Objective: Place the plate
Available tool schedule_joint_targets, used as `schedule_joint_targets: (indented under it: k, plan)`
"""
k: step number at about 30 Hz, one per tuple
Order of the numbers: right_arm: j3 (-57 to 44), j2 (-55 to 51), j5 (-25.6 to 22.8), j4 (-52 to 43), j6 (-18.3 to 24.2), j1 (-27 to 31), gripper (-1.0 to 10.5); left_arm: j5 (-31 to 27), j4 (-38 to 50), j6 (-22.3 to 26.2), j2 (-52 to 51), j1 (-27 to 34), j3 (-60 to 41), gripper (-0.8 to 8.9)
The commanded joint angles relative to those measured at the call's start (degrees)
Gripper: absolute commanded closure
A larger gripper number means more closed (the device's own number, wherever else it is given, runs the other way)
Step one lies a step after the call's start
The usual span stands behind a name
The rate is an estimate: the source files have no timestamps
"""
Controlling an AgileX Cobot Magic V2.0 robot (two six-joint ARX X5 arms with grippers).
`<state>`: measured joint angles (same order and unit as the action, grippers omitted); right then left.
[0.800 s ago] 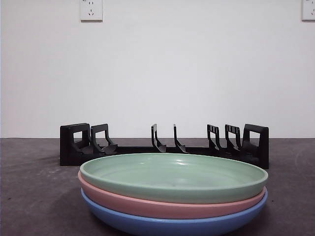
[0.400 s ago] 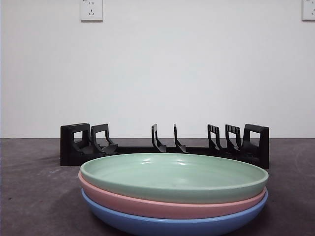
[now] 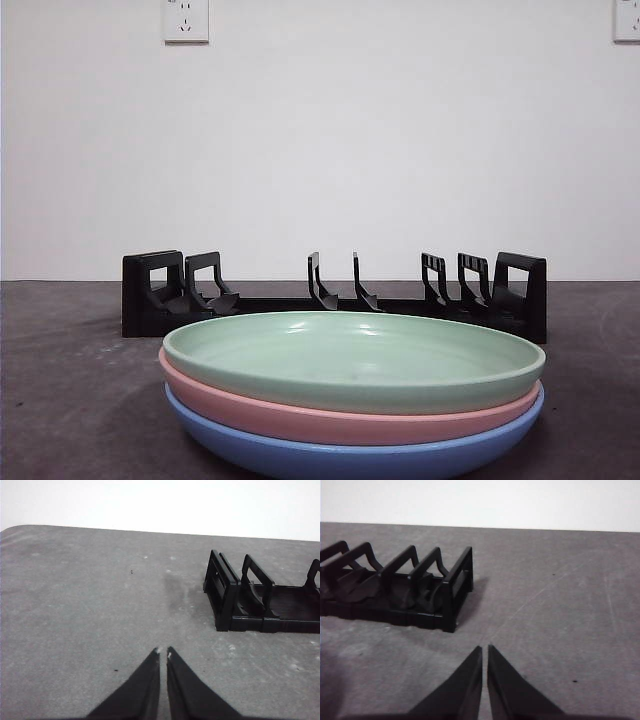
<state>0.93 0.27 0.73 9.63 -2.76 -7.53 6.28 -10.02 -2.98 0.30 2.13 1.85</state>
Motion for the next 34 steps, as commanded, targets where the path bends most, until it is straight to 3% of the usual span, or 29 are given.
schedule_joint_targets:
  k: [1,16,34]
  plan:
    - [-0.3,-0.1,-1.3,0.4,0.2,-0.1,9.3,-0.1,-0.4,-0.3,-0.1,0.1,-1.1,7.92]
    - [-0.3,-0.1,0.7,0.7,-0.2,7.6,9.3,-0.1,-0.4,-0.3,-0.1,0.1,-1.1,7.92]
    - [-0.3,-0.1,0.7,-0.8,-0.2,7.7,9.3,-0.1,-0.4,-0.3,-0.1,0.1,-1.1,7.92]
